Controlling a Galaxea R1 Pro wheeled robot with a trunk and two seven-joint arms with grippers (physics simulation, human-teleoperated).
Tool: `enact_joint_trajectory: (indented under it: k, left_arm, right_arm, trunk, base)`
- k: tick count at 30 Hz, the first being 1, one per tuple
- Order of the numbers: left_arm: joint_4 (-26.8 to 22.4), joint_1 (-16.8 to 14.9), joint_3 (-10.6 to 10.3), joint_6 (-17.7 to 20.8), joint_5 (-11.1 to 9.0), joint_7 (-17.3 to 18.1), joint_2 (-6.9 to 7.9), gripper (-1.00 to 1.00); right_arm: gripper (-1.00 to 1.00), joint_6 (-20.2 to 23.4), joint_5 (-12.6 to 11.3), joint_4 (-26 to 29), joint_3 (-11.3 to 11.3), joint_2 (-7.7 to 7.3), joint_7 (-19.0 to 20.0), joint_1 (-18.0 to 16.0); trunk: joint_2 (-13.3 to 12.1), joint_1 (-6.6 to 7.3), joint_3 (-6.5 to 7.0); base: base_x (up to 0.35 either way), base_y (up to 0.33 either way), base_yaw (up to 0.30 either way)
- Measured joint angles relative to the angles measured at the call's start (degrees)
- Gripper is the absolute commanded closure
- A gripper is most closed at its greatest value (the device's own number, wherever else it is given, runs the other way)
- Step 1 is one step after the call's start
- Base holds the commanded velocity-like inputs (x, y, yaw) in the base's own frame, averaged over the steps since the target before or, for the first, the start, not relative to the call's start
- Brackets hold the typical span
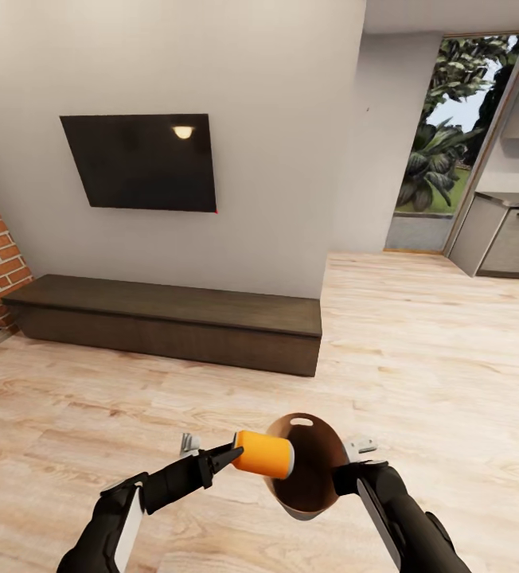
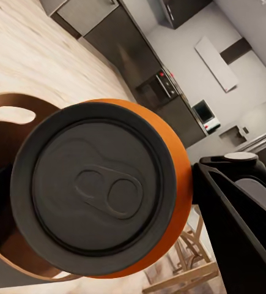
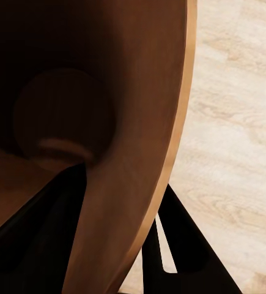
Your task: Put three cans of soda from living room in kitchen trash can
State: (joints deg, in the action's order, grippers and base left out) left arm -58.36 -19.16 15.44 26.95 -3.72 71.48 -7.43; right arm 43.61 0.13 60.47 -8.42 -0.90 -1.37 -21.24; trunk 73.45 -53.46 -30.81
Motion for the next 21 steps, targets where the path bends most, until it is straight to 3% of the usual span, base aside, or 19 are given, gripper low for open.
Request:
enact_joint_trajectory:
  k: [21]
  left_arm:
    - [0.1, 0.0, -0.3, -0.1, 0.2, -0.3, -0.12, 1.00]
  right_arm:
    - [1.00, 0.0, 0.0, 0.0, 0.0, 0.14, 0.0, 0.0]
  trunk:
    - [0.0, 0.00, 0.00]
  base:
    - [0.000, 0.000, 0.000]
